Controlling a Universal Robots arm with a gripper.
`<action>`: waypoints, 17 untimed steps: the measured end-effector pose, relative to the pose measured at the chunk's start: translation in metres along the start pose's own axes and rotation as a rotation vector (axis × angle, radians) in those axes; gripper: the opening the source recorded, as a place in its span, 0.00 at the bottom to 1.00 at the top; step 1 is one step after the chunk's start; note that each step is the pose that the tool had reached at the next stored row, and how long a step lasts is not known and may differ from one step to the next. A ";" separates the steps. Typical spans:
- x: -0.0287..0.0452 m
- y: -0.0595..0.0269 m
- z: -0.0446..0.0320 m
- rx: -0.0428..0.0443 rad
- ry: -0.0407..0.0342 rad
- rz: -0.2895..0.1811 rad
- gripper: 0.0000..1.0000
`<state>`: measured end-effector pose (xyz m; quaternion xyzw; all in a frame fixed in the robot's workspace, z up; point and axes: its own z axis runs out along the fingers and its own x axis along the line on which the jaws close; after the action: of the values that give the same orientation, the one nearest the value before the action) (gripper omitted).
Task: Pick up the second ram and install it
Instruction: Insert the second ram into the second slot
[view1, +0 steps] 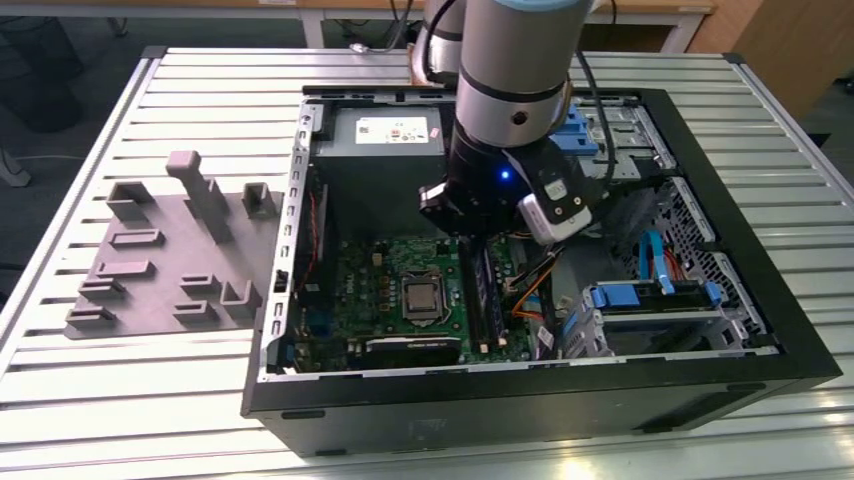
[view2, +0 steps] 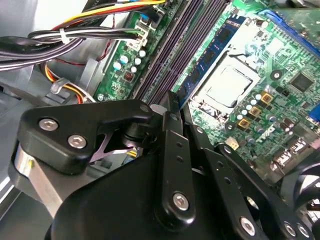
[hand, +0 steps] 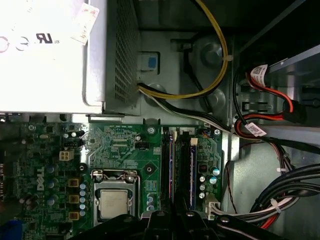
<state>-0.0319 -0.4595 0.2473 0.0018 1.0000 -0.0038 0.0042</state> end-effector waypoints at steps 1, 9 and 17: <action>0.0000 -0.0014 0.0011 0.0001 0.0006 0.000 0.14; -0.0004 -0.0078 0.0136 -0.0010 0.0022 0.000 0.14; -0.0009 -0.0101 0.0161 -0.0044 0.0021 0.000 0.14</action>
<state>-0.0309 -0.4697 0.2313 0.0018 1.0000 -0.0016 0.0031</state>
